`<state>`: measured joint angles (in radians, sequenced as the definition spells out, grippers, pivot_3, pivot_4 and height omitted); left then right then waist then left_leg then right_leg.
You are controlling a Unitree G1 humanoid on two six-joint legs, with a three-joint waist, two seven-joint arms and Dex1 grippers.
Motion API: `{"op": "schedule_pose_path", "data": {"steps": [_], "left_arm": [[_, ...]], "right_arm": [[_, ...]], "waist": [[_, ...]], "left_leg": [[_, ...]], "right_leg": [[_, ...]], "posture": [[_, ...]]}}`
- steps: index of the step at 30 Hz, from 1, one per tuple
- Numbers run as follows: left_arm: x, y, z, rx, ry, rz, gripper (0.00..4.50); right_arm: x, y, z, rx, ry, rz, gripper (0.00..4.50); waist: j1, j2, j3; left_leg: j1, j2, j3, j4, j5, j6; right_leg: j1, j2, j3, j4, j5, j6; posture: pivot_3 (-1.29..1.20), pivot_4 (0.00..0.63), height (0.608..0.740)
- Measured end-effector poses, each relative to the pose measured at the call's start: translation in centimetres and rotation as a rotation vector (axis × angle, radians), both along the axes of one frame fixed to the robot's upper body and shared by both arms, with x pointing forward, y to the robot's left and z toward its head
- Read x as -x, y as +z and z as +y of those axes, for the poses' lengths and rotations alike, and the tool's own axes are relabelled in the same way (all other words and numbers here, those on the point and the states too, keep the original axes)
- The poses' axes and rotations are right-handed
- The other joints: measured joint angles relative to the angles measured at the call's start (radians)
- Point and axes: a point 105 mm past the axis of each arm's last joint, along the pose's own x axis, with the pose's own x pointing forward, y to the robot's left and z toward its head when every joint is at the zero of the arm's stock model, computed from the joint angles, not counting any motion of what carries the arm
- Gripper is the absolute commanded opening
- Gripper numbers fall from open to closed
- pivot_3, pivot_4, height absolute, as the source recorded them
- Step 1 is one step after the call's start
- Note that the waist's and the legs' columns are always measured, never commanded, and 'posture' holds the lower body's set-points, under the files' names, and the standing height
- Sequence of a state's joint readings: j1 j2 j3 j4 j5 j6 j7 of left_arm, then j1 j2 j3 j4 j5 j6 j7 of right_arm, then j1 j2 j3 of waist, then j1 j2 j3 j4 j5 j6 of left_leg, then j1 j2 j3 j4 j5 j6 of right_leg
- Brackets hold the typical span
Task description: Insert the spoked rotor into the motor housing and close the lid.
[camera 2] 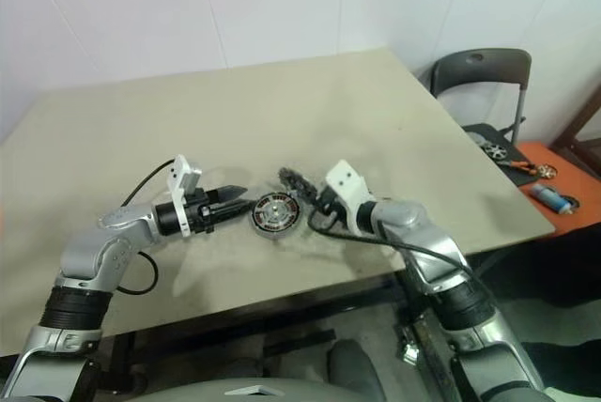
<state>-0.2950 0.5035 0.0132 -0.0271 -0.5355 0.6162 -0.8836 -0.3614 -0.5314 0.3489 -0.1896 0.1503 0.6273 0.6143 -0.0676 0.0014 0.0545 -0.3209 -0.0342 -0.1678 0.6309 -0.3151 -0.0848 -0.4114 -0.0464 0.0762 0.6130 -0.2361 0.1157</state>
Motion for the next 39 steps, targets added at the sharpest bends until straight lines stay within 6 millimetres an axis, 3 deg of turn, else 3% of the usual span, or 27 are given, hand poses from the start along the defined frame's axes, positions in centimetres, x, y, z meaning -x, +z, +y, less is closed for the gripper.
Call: {"op": "schedule_pose_path", "data": {"steps": [6,10,15,19,24,26,28,31,39], "left_arm": [[-0.4,0.3,-0.1,0.002,0.007,-0.005,2.79],[-0.4,0.3,0.0,0.002,0.009,-0.005,2.79],[-0.4,0.4,0.6,-0.007,0.025,-0.006,2.79],[-0.4,0.4,0.7,-0.004,0.021,-0.007,2.79],[0.0,-0.6,0.8,0.002,0.023,0.034,2.79],[0.0,-0.8,0.8,0.003,0.023,0.037,2.79],[-0.1,-0.6,0.9,0.005,0.028,0.028,2.79],[-0.2,-0.5,1.1,0.006,0.035,0.024,2.79],[-0.2,-0.3,1.3,0.008,0.042,0.017,2.79]], "right_arm": [[-0.6,0.0,0.9,0.104,0.079,-0.166,0.02],[-2.2,1.2,2.6,0.152,0.136,-0.309,0.02],[-1.8,3.4,4.3,0.277,0.324,-0.598,0.02],[-1.4,4.3,4.1,0.379,0.430,-0.750,0.02],[-0.4,3.5,3.5,0.450,0.544,-0.842,0.02],[0.0,3.2,3.3,0.433,0.550,-0.845,0.54],[0.6,1.5,3.0,0.450,0.581,-0.794,1.09],[1.4,-2.7,1.6,0.523,0.621,-0.644,1.09],[1.0,-3.1,1.0,0.530,0.605,-0.603,1.09]], "waist": [[-0.004,-0.002,0.000],[0.000,-0.002,0.001],[0.014,-0.003,0.001],[0.031,-0.004,0.002],[0.031,-0.004,0.002],[0.030,-0.004,0.001],[0.030,-0.006,0.001],[0.030,-0.005,0.001],[0.032,-0.006,0.000]], "left_leg": [[0.001,0.000,0.000,0.000,0.000,0.000],[0.001,0.000,0.000,0.001,0.000,-0.001],[-0.001,-0.001,0.000,0.001,0.000,0.000],[-0.001,-0.001,0.000,0.001,0.000,0.000],[0.000,-0.001,0.000,0.001,0.000,0.000],[0.000,-0.001,0.000,0.001,0.000,0.000],[0.001,-0.001,0.000,0.001,0.000,0.000],[0.000,-0.002,0.000,0.003,0.000,0.000],[0.004,-0.002,0.000,0.005,0.000,0.000]], "right_leg": [[0.001,0.000,0.000,0.001,0.000,0.000],[0.000,0.001,0.000,0.003,0.000,0.000],[0.000,-0.001,0.000,0.000,0.003,-0.004],[0.000,-0.001,0.000,0.000,0.002,-0.004],[0.000,-0.001,0.000,0.000,0.002,-0.004],[0.001,-0.001,0.000,0.000,0.002,-0.004],[0.002,-0.001,0.000,0.000,0.002,-0.004],[0.002,-0.001,0.000,0.001,0.002,-0.004],[0.007,-0.001,0.000,0.002,0.002,-0.004]], "posture": [[0.00,0.000,0.740],[0.00,0.000,0.740],[0.00,0.000,0.740],[0.00,0.000,0.740],[0.00,0.000,0.740],[0.00,0.000,0.740],[0.00,0.000,0.740],[0.00,0.000,0.740],[0.00,0.000,0.740]]}}
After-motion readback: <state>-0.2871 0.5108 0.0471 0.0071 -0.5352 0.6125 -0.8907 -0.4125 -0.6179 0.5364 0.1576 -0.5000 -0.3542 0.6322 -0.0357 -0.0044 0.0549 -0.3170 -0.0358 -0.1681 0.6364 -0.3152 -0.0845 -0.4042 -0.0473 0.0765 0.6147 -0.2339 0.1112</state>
